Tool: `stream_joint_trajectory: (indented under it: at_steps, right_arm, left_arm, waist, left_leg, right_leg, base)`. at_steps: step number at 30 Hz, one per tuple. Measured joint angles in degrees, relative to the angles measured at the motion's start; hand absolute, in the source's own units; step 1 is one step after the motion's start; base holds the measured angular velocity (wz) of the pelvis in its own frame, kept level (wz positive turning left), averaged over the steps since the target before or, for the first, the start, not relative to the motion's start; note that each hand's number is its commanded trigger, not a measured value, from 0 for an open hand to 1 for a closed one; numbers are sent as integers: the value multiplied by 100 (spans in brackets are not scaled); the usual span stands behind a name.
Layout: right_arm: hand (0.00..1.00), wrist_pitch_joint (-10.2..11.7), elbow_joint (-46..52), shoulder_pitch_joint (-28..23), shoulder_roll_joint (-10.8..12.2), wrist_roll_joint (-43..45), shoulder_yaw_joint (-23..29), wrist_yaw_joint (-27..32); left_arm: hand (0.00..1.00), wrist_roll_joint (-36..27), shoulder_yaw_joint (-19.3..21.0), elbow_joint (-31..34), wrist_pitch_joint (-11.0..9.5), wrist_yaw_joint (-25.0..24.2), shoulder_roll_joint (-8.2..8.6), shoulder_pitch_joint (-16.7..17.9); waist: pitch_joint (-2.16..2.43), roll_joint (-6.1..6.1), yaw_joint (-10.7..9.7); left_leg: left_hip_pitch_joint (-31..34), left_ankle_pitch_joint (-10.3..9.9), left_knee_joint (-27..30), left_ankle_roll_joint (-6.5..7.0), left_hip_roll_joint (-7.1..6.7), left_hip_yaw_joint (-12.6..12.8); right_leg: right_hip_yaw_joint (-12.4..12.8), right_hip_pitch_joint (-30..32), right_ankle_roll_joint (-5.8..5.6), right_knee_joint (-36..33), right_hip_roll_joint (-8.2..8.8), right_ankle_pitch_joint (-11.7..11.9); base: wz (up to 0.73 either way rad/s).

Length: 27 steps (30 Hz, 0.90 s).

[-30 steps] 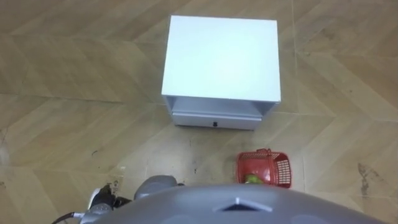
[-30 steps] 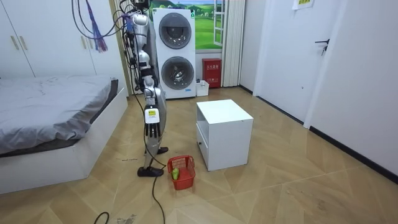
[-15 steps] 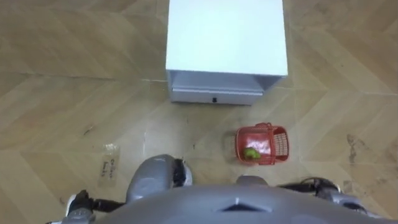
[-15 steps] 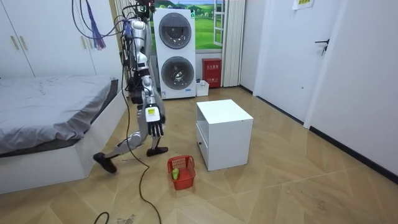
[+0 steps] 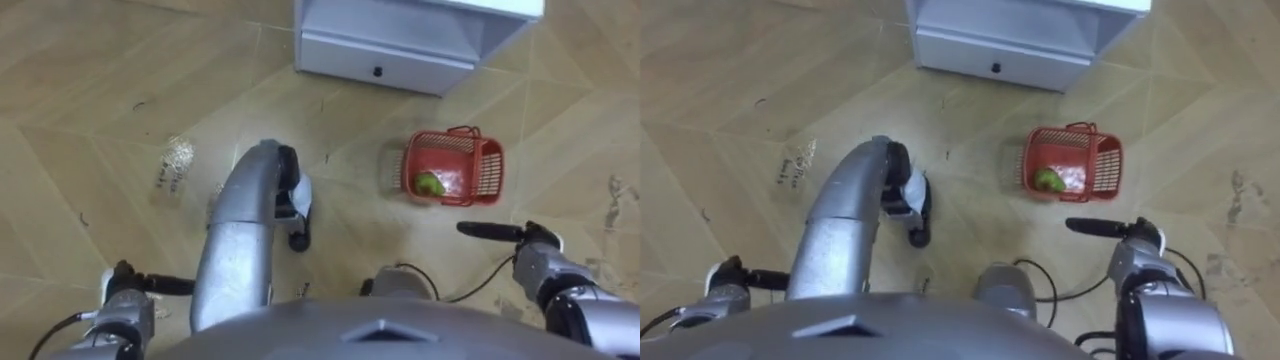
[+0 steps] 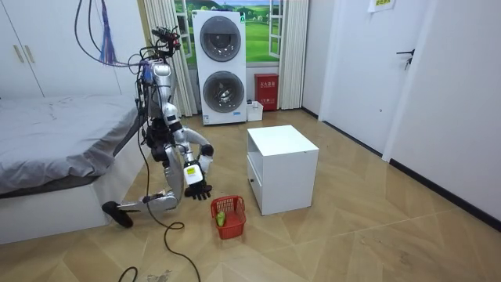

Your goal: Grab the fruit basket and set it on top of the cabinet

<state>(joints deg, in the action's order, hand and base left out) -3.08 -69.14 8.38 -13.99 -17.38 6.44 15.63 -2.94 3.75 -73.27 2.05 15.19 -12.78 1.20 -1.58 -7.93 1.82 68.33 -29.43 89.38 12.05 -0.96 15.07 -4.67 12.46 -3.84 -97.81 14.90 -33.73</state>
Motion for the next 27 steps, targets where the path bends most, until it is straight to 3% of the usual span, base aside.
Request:
stream_joint_trajectory:
  at_steps: [1, 3, 7, 9, 13, 16, 21, 27]
  right_arm:
    - [0, 26, 98, 2, -6, 12, -1, 20]
    - [0, 183, 508, 23, -7, 200, 2, 56]
    - [0, 468, 1070, 159, -15, 235, 71, 250]
    - [0, 579, 1433, 172, -20, 378, 127, 384]
    - [0, 726, 1656, 181, -34, 646, 141, 540]
    - [0, 725, 1898, 181, -122, 646, 140, 547]
    - [0, 730, 2291, 325, -447, 652, 142, 681]
    - [0, 735, 2324, 446, -464, 703, 99, 668]
  left_arm:
    - [0, -5, -37, -2, -36, 39, -6, -24]
    - [0, -14, -71, -115, -236, 208, -58, -139]
    - [0, -192, -239, -186, -398, 384, -79, -176]
    - [0, -190, -285, -193, -453, 449, -102, -157]
    - [0, -212, -513, -203, -498, 430, -112, -73]
    - [0, -204, -734, -202, -533, 350, -115, -8]
    - [0, -192, -844, -197, -536, 239, -137, 156]
    - [0, -152, -978, -191, -582, 135, -164, 257]
  waist:
    - [-9, -16, -16]
    - [-60, -141, -72]
    - [-61, -195, -259]
    - [-62, -229, -290]
    - [-78, -246, -331]
    - [-54, -239, -369]
    - [-50, -237, -434]
    - [-49, -239, -388]
  left_leg:
    - [54, -27, 116, 1, -9, 5]
    - [298, -39, 483, -3, -96, 30]
    - [512, -52, 924, -21, -188, 39]
    - [577, -85, 1169, -38, -192, 64]
    - [632, -110, 1354, -117, -184, 64]
    - [661, -57, 1280, -213, -178, 75]
    - [713, -37, 1240, -268, -175, 62]
    - [708, -4, 1172, -328, -189, 77]
  right_leg:
    - [6, 15, 6, -165, 4, -3]
    - [8, 49, 128, -771, -2, -64]
    - [-45, -52, 208, -1377, -20, -114]
    - [-55, -173, 309, -1656, -14, -199]
    - [-110, -303, 314, -1876, -14, -336]
    - [-55, -204, 309, -1904, -2, -350]
    - [2, -96, 291, -1901, 11, -357]
    - [3, -58, 290, -1914, 38, -357]
  base:
    - [28]
    - [37]
    - [28]
    - [14]
    - [6]
    - [-2]
    - [-3]
    - [0]
